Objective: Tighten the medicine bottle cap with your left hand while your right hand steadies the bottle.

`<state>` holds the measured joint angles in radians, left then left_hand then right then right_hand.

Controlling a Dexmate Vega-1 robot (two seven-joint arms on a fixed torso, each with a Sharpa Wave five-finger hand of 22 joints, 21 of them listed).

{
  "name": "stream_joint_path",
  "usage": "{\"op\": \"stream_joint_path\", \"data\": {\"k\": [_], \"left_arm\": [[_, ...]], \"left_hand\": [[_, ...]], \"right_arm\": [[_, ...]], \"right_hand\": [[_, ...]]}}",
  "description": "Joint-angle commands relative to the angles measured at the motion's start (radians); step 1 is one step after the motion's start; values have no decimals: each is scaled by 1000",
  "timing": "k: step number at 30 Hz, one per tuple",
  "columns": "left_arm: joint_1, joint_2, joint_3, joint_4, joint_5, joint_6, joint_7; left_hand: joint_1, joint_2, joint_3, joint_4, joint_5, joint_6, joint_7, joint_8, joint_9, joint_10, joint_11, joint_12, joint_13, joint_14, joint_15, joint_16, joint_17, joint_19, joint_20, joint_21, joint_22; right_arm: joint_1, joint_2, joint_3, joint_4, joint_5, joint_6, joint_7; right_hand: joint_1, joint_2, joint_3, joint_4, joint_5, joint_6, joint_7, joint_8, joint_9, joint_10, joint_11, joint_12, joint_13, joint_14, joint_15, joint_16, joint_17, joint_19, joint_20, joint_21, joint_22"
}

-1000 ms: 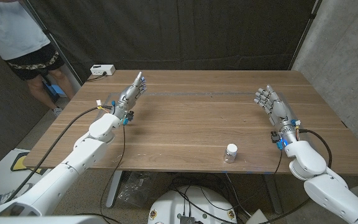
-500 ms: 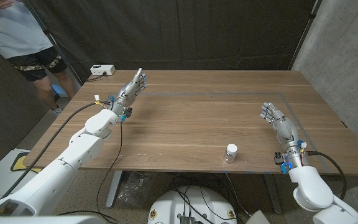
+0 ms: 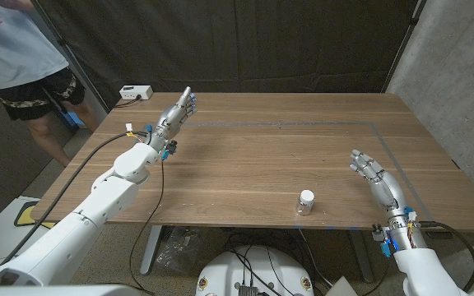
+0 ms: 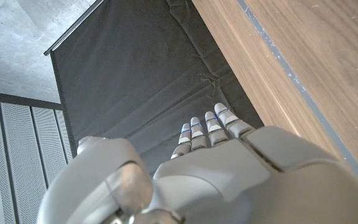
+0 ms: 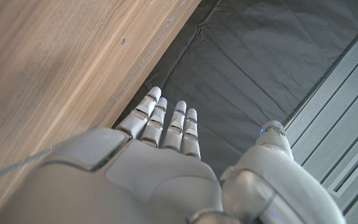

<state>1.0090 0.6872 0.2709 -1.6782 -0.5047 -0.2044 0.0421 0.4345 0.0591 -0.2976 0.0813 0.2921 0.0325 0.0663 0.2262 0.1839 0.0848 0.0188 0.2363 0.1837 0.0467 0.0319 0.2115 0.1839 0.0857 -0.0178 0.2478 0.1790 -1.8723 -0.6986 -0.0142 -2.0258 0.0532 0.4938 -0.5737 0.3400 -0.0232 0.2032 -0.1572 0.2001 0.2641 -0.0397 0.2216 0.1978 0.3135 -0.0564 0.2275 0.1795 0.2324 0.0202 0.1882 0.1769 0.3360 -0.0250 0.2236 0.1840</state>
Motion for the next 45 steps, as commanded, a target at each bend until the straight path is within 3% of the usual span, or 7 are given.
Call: {"op": "stream_joint_path", "data": {"k": [1,8,14,22,28,36,45], "left_arm": [[12,9,4,-49,36,-3,29],[7,22,-2,-70,46,9,35],[18,25,-9,-86,50,9,47],[13,28,-7,-84,54,6,39],[5,32,-5,-85,53,13,32],[27,52,-20,-120,52,25,37],[55,81,-50,-149,44,30,34]], "left_hand": [[2,11,2,-5,-2,11,3,5,2,10,1,5,5,13,0,1,4,11,3,-2,3],[3,12,2,-5,-3,13,3,4,2,13,-1,4,5,14,-1,-1,4,12,3,-2,3],[4,13,2,-5,-4,16,3,2,2,14,0,2,5,12,0,-3,4,13,2,-3,4],[5,15,2,-5,-6,22,3,2,2,17,-2,0,5,13,0,-5,4,13,1,-5,4],[6,15,2,-5,-6,24,2,1,2,20,-2,0,5,14,-1,-6,4,15,2,-5,4],[7,16,2,-5,-7,27,2,0,2,21,-3,-2,5,15,-2,-7,4,16,1,-6,4],[8,18,2,-4,-9,31,2,-1,2,24,-6,-3,5,15,-2,-9,4,15,3,-8,4]], "right_arm": [[-77,87,21,59,-244,54,-148],[-105,127,21,77,-382,41,-245],[-114,143,2,93,-425,51,-297],[-126,137,-14,107,-524,-7,-349],[-112,107,-45,143,-544,-23,-356],[-100,88,-81,134,-637,-119,-402],[-13,79,-164,176,-726,-210,-482]], "right_hand": [[24,1,9,-6,8,-1,-13,-2,2,2,-7,-6,2,10,-11,-1,2,15,-5,4,2],[47,-3,15,-11,13,4,-24,0,2,9,-18,-6,2,27,-16,3,3,32,-12,8,2],[79,-32,13,-7,22,77,-78,24,-2,61,-73,3,2,67,-7,7,5,59,-15,12,4],[92,-39,14,-8,27,75,-76,20,-3,69,-74,2,2,85,-4,10,6,78,-8,18,4],[107,-41,17,-2,35,93,-76,22,-4,72,-61,-4,3,122,-4,16,9,138,7,37,4],[154,-24,38,-11,43,107,-70,25,-5,82,-63,-5,4,130,-10,11,9,144,-4,35,3],[178,-43,38,-16,46,109,-63,23,-5,84,-48,-8,5,114,-14,0,9,133,-5,27,2]]}}
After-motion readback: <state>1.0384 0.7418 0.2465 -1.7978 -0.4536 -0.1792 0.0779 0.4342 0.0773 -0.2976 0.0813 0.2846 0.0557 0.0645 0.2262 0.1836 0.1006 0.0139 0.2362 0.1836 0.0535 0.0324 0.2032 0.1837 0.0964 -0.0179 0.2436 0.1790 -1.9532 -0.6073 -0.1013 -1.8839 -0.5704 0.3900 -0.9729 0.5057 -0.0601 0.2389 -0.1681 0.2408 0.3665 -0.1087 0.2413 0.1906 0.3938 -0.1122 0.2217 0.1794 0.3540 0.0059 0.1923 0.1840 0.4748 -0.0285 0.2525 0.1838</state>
